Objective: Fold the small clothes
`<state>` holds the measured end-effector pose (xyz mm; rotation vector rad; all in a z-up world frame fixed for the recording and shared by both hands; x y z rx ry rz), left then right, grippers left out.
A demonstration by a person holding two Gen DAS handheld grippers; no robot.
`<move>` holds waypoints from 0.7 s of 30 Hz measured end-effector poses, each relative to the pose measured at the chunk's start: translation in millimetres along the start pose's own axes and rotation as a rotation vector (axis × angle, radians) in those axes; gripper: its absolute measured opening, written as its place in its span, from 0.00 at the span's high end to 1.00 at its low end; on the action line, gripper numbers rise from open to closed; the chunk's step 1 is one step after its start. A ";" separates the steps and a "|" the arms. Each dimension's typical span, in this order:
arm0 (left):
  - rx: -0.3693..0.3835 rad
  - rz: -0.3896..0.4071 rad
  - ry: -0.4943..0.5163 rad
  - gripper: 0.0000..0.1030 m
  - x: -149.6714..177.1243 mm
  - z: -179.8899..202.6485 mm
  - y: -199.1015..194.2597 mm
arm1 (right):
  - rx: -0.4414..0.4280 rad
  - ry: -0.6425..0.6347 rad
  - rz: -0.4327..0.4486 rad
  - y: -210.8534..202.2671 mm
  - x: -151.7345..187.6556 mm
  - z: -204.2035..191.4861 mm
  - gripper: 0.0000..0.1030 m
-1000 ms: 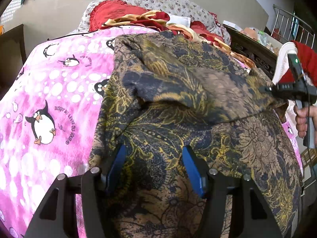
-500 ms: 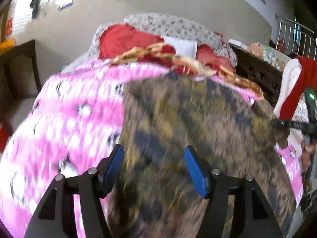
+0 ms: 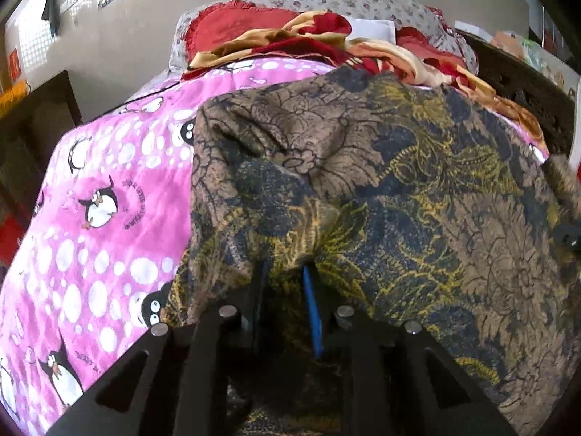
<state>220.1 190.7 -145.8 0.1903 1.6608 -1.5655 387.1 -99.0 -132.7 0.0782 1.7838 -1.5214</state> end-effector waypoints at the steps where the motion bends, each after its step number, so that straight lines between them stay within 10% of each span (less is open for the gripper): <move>1: 0.022 0.001 -0.013 0.79 -0.3 -2.5 -0.1 | -0.009 -0.001 0.028 2.3 -0.2 -0.3 0.85; 15: -0.031 -0.021 0.080 0.71 -0.5 -0.5 -26.2 | 0.038 -0.091 0.003 -43.1 46.1 -17.6 0.61; 21: 0.014 0.108 0.036 0.42 11.9 1.1 -81.0 | 0.033 0.180 0.226 -133.5 15.1 108.2 0.57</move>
Point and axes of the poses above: each gripper's, at about its wrist camera, not at the fingertips, and y roughly the way its jaws point, z to its right, x to its underside, the point moved 9 cm from there along y, roughly the way its jaws point, and after that the axes turned 10 degrees about x, right-handed, at the moved point
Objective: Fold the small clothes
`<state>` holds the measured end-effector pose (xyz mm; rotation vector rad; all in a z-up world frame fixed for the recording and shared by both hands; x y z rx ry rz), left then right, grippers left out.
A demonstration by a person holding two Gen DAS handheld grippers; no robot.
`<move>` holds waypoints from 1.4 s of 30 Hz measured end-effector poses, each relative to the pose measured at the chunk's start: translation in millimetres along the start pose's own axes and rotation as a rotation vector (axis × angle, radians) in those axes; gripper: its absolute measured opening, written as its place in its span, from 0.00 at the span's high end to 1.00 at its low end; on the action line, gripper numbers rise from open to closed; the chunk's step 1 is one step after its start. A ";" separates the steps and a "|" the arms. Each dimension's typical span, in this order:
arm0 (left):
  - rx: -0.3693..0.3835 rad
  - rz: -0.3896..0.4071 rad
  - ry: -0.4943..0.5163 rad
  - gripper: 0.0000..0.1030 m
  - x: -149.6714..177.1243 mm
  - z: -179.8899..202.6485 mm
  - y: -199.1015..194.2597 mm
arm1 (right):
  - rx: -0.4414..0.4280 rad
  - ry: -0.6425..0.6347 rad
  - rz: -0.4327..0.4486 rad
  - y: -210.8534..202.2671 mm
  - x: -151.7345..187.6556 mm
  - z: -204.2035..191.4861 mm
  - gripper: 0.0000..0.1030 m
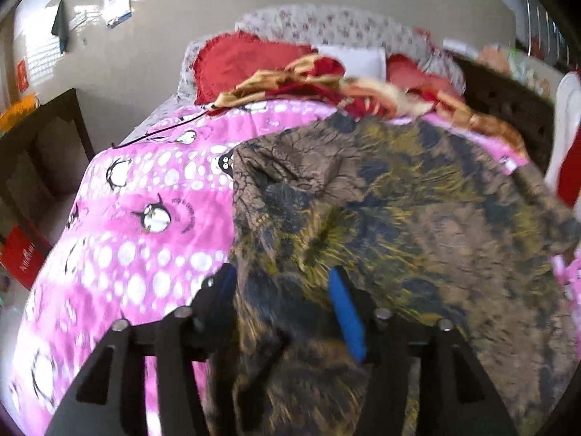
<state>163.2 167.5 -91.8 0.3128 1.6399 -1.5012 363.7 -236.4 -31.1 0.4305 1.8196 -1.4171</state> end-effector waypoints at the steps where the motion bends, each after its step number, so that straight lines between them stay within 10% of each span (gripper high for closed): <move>1: 0.015 -0.002 -0.005 0.41 7.2 2.5 -2.9 | 0.035 0.040 0.000 1.7 -3.0 28.1 0.57; 5: 0.041 -0.085 0.002 0.40 43.7 8.0 17.8 | 0.119 0.246 -0.127 32.2 8.8 131.7 0.72; 9: 0.057 -0.096 -0.062 0.26 45.2 -2.9 23.4 | 0.026 -0.011 -0.186 58.8 18.5 91.2 0.72; 14: 0.073 -0.095 -0.086 0.24 46.2 -6.8 23.3 | 0.205 -0.140 -0.313 115.3 53.0 87.8 0.73; 17: 0.057 -0.097 -0.078 0.24 45.2 -5.9 25.9 | 0.180 -0.022 -0.293 113.4 56.1 107.3 1.00; 25: 0.077 -0.091 -0.101 0.23 44.8 -6.2 27.1 | 0.077 0.210 -0.199 47.3 26.4 168.3 1.00; 30: 0.096 -0.086 -0.113 0.22 44.9 -7.2 25.7 | -0.007 0.214 -0.131 8.1 -27.1 147.4 1.00; 38: 0.120 -0.077 -0.133 0.22 45.3 -9.8 22.4 | -0.068 -0.058 0.256 -138.2 -204.6 13.3 1.00; 42: 0.140 -0.069 -0.148 0.22 45.6 -11.9 20.3 | -0.114 -0.180 0.314 -178.6 -249.6 -50.9 1.00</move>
Point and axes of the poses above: each gripper's, at about its wrist camera, not at the fingertips, and y roughly the way its jaws point, z to its right, x to its underside, the point moved 9 cm from there along y, roughly the way its jaws point, and after that the axes turned 10 degrees about x, right-handed, at the moved point
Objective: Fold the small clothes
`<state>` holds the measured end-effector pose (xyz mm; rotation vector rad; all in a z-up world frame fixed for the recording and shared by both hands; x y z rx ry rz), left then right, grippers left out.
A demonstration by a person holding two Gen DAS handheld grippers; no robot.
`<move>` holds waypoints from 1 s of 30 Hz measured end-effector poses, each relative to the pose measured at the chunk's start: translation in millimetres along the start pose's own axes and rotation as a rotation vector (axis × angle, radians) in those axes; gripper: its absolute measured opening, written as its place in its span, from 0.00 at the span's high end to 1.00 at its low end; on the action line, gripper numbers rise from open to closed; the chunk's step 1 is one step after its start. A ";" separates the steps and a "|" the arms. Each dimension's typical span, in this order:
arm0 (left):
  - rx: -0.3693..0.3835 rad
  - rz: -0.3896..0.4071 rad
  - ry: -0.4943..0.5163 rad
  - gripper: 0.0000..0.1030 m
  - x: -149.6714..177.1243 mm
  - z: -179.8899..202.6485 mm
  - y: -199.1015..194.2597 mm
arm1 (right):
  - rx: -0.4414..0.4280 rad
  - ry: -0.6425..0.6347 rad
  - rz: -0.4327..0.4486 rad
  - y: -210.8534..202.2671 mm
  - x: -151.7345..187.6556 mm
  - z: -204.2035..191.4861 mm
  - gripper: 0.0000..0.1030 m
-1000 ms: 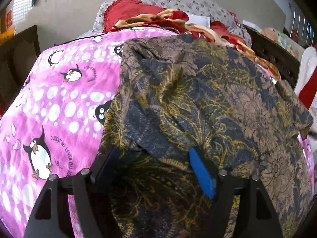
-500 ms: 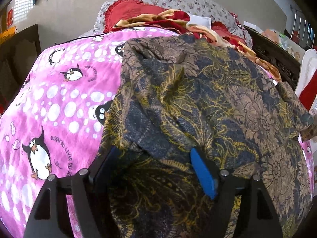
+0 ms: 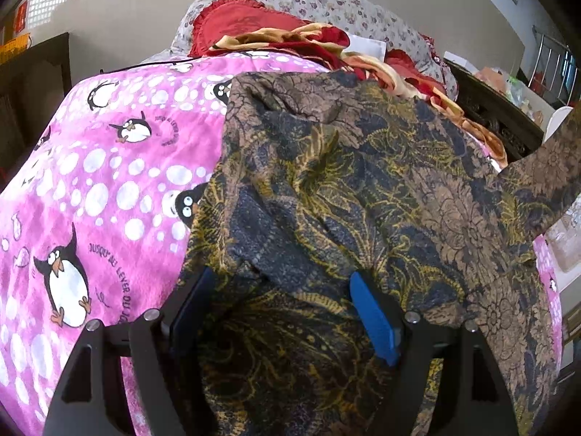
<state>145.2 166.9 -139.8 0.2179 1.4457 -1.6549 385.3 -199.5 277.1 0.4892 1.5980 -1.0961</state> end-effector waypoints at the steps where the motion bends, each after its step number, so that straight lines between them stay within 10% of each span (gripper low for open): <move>1: 0.005 0.002 -0.003 0.21 -0.3 -0.2 -0.2 | -0.036 -0.020 -0.010 3.2 -3.5 -19.2 1.00; 7: 0.026 0.008 -0.017 0.20 -0.3 0.1 -1.4 | -0.205 -0.122 -0.150 59.8 50.8 -143.6 1.00; 17: 0.090 0.023 -0.060 0.18 -1.2 -2.4 -5.2 | -0.408 -0.118 -0.542 197.9 279.2 -328.6 1.00; 23: 0.085 0.021 -0.053 0.16 -0.3 0.2 -7.1 | -0.362 -0.119 -0.654 208.2 347.8 -337.4 0.99; 30: 0.157 0.094 -0.003 0.15 -34.4 20.5 -38.4 | -0.322 -0.239 -0.564 148.4 356.9 -292.5 0.82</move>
Point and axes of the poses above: each gripper's, at about its wrist camera, not at the fingertips, and y roughly the way its jaws point, z to its right, x to its underside, the point moved 9 cm from there along y, roughly the way its jaws point, and after that the axes turned 10 degrees about x, right-handed, at the moved point
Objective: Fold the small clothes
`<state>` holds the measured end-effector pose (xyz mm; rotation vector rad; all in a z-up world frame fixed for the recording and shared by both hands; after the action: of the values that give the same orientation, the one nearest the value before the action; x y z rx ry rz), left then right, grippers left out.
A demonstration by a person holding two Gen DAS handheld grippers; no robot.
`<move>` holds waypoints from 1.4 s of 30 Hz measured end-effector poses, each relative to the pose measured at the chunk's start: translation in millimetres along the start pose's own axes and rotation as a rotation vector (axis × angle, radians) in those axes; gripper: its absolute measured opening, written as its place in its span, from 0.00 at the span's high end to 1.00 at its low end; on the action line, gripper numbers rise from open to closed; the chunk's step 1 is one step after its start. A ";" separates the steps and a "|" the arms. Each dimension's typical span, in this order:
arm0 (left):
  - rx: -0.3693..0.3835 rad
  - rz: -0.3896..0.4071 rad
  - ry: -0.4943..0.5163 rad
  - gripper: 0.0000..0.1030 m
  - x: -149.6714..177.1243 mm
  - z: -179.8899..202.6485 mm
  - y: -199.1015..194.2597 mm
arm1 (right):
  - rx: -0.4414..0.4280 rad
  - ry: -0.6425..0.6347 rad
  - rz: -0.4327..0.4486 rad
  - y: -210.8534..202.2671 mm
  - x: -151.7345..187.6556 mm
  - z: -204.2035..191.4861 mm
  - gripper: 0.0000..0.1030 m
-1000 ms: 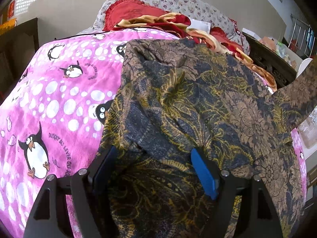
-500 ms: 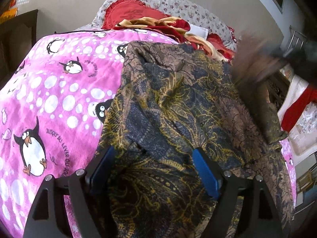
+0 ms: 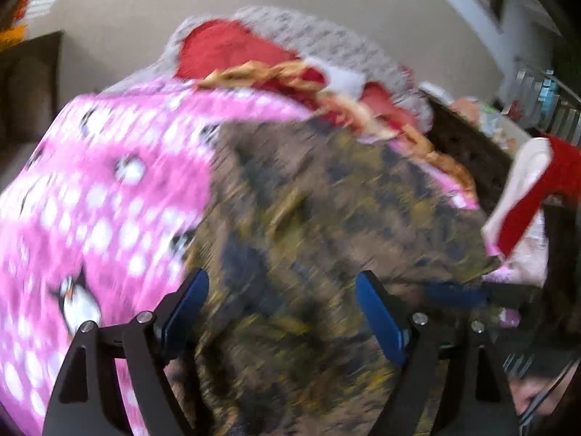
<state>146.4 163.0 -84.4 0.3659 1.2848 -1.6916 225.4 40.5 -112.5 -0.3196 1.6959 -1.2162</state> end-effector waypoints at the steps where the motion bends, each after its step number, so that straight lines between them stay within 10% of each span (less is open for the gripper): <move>1: 0.027 -0.014 0.032 0.15 -6.7 8.5 4.1 | 0.018 -0.009 0.002 -8.3 12.9 6.7 0.81; 5: 0.134 -0.111 0.008 0.16 -10.8 22.0 36.9 | 0.204 -0.078 -0.026 -16.8 74.8 42.7 0.81; 13: 0.296 -0.240 -0.203 0.29 -14.2 16.2 87.9 | 0.196 -0.012 0.077 -25.5 97.0 58.8 0.67; 26: 0.232 -0.251 -0.147 0.31 -27.0 21.8 117.1 | 0.188 -0.005 0.087 -22.6 94.0 56.7 0.62; 31: 0.243 -0.219 -0.140 0.89 -30.6 27.2 112.4 | 0.184 -0.003 0.087 -21.6 94.1 56.3 0.62; 42: 0.226 -0.063 -0.041 0.96 -54.6 35.1 31.3 | 0.178 0.001 0.086 -19.8 92.9 56.7 0.61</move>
<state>209.7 159.7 -50.1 0.4250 1.0886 -1.8943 221.3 -64.0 -148.5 -0.1365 1.5732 -1.2920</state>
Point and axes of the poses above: each gripper's, at about its wrist camera, not at the fingertips, and y roughly the way its jaws point, z to its right, x to its underside, the point moved 9 cm from there along y, roughly the way its jaws point, and after that the axes turned 10 degrees about x, right-handed, at the moved point
